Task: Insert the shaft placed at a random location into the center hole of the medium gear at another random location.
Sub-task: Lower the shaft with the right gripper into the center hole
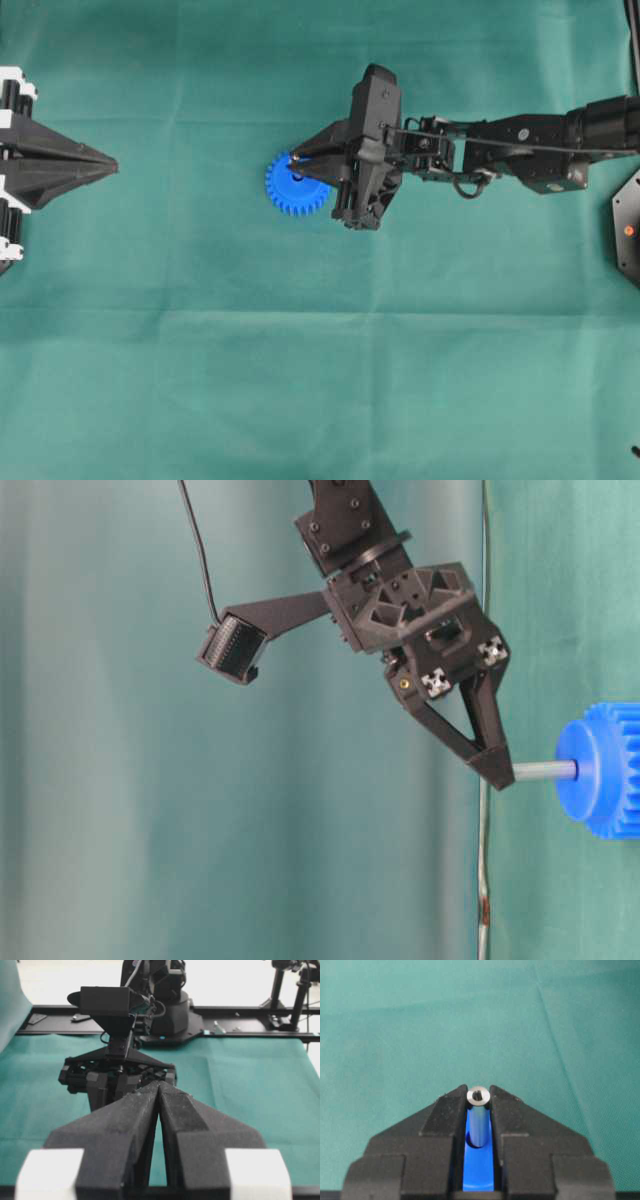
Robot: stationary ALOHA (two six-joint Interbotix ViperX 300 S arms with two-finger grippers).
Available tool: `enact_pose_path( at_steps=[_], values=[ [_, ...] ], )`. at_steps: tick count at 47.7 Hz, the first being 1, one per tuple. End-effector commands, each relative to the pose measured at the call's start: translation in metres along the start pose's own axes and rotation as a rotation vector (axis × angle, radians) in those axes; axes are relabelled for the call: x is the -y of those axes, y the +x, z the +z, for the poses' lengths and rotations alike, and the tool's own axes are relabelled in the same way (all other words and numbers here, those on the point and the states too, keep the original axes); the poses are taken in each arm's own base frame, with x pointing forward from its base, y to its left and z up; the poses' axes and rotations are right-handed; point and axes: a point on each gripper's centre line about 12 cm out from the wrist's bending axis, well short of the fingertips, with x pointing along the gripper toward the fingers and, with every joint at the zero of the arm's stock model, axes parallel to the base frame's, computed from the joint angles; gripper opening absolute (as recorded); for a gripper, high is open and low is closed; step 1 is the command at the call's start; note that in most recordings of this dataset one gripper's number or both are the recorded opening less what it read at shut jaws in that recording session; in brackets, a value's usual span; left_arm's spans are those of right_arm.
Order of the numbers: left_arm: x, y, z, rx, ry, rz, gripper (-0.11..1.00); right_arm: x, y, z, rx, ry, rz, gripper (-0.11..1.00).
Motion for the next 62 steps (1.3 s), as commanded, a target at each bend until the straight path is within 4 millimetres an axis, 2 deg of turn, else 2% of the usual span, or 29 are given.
enact_pose_path(
  at_steps=[1, 21, 34, 50, 62],
  values=[
    [0.0, 0.003, 0.008, 0.02, 0.0, 0.001, 0.02, -0.001, 0.001, 0.003, 0.008, -0.004, 0.001, 0.13],
    [0.0, 0.003, 0.008, 0.012, 0.0, 0.001, 0.02, -0.001, 0.0, 0.007, 0.031, -0.002, 0.0, 0.14],
    [0.0, 0.003, 0.007, 0.011, 0.0, 0.001, 0.02, -0.001, 0.003, 0.002, 0.015, -0.001, 0.0, 0.14],
    [0.0, 0.003, 0.007, 0.005, 0.0, 0.001, 0.02, 0.0, 0.016, -0.006, -0.011, -0.001, -0.001, 0.14],
    [0.0, 0.003, 0.006, -0.002, 0.003, 0.001, 0.02, 0.0, 0.015, -0.008, -0.028, -0.001, -0.001, 0.14]
  ],
)
